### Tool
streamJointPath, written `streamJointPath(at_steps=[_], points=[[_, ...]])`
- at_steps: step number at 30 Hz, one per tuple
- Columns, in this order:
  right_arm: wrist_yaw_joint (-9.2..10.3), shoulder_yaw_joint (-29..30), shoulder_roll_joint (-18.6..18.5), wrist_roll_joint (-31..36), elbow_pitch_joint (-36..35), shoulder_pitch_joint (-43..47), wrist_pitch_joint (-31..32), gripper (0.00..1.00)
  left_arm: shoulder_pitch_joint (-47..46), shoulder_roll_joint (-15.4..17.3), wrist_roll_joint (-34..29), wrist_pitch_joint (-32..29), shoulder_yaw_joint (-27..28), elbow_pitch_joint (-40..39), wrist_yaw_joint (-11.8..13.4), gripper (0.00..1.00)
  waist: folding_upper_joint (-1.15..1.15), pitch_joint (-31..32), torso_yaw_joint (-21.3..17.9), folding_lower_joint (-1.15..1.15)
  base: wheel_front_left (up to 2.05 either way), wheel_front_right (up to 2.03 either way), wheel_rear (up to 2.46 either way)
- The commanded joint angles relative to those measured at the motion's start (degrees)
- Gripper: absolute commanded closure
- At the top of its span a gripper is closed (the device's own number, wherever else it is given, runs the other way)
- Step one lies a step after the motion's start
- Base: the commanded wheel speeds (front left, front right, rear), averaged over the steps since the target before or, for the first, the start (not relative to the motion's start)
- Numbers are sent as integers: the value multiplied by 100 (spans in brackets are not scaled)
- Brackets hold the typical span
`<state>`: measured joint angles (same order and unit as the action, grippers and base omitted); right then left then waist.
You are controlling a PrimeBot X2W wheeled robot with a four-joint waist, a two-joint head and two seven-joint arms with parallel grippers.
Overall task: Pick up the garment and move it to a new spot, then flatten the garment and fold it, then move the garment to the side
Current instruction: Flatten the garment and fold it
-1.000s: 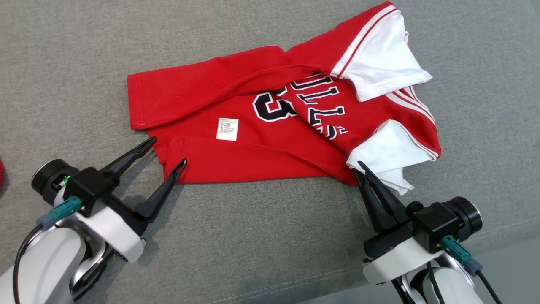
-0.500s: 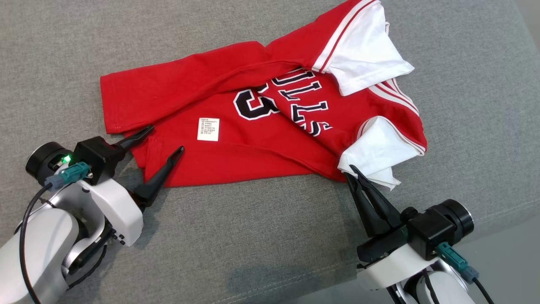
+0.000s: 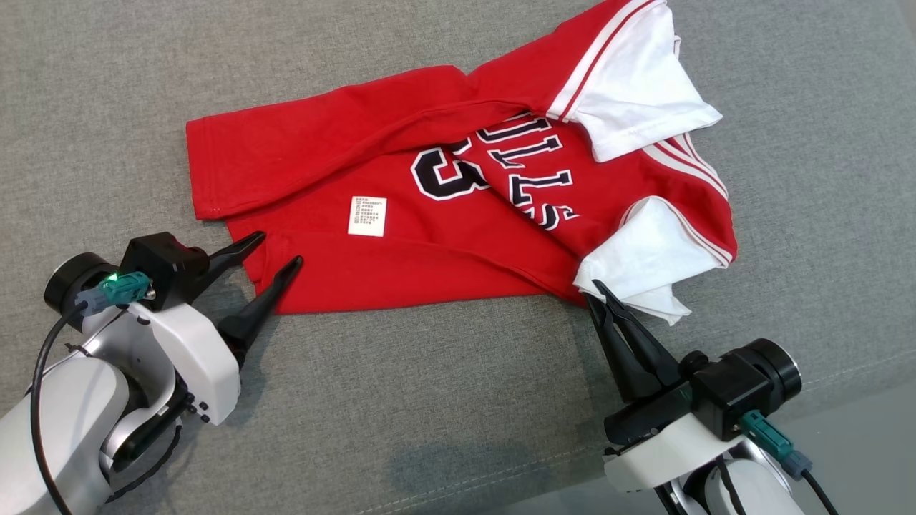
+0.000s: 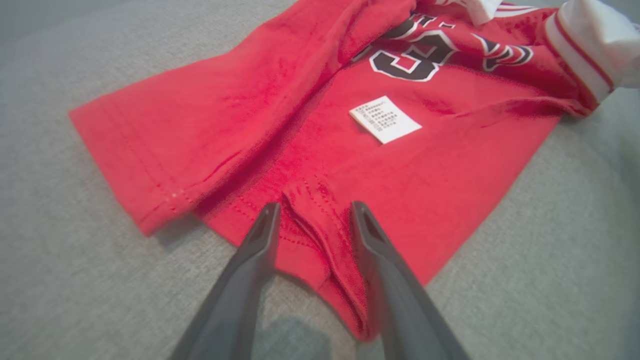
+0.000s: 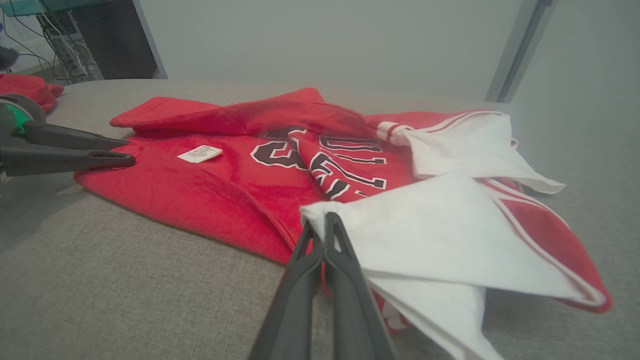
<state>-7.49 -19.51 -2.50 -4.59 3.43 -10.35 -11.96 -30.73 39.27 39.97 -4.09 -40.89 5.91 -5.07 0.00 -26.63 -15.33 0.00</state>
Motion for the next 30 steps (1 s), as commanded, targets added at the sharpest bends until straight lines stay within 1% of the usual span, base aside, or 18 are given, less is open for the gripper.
streamJointPath(at_steps=[1,4,6,10,11,12,13,15,16,17,21,22,24,25,27,28,29,30], points=[[0,-156,-38,-43,-79,-79,-41,100,-48,225,86,-22,202,-144,-42,18,0,8,-11,0,0,0,0],[0,-183,-38,-50,-64,-98,-38,100,-69,209,115,-42,189,-154,-48,18,0,24,-46,0,0,0,0],[0,-202,-38,-53,-59,-93,-36,100,-78,214,112,-37,195,-167,-29,9,0,36,-86,0,0,0,0],[0,-238,-38,-66,-57,-61,-41,100,-76,205,148,-37,218,-193,25,14,0,60,-195,0,0,0,0],[0,-245,-38,-70,-59,-46,-44,100,-78,204,156,-38,225,-199,39,21,0,64,-217,0,0,0,0],[0,-249,-38,-73,-58,-32,-47,100,-75,206,158,-46,226,-206,54,31,0,67,-240,0,0,0,0],[0,-249,-38,-73,-58,-32,-47,100,-75,206,158,-46,226,-206,54,31,0,67,-240,0,0,0,0],[0,-259,-38,-110,-56,-8,-58,100,-52,203,205,-69,238,-220,84,38,0,77,-291,0,0,0,0],[0,-264,-38,-119,-61,4,-64,100,-33,201,250,-85,255,-225,106,47,0,80,-310,0,0,0,0],[0,-264,-38,-129,-68,17,-71,100,-22,196,290,-91,274,-229,124,52,0,82,-325,0,0,0,0],[0,-248,-38,-143,-80,49,-93,100,-4,211,400,-83,338,-239,142,58,0,81,-339,0,0,0,0],[0,-237,-38,-146,-81,54,-98,100,-3,218,396,-56,345,-251,140,64,0,83,-328,0,0,0,0],[0,-199,-38,-159,-76,57,-108,100,-4,238,370,-13,337,-264,123,87,0,83,-282,0,0,0,0],[0,-175,-38,-164,-67,53,-114,100,-4,232,371,20,336,-264,112,90,0,91,-246,0,0,0,0],[0,-151,-38,-175,-47,24,-121,100,-13,234,347,109,342,-256,92,85,0,106,-167,0,0,0,0],[0,-133,-38,-174,-34,0,-123,100,-15,227,348,177,358,-249,81,86,0,119,-122,0,0,0,0],[0,-109,-38,-178,-15,-36,-126,100,-25,237,308,261,364,-244,67,98,0,136,-73,0,0,0,0],[0,-79,-38,-185,7,-76,-128,100,-25,226,304,361,380,-237,50,100,0,157,-19,0,0,0,0]])
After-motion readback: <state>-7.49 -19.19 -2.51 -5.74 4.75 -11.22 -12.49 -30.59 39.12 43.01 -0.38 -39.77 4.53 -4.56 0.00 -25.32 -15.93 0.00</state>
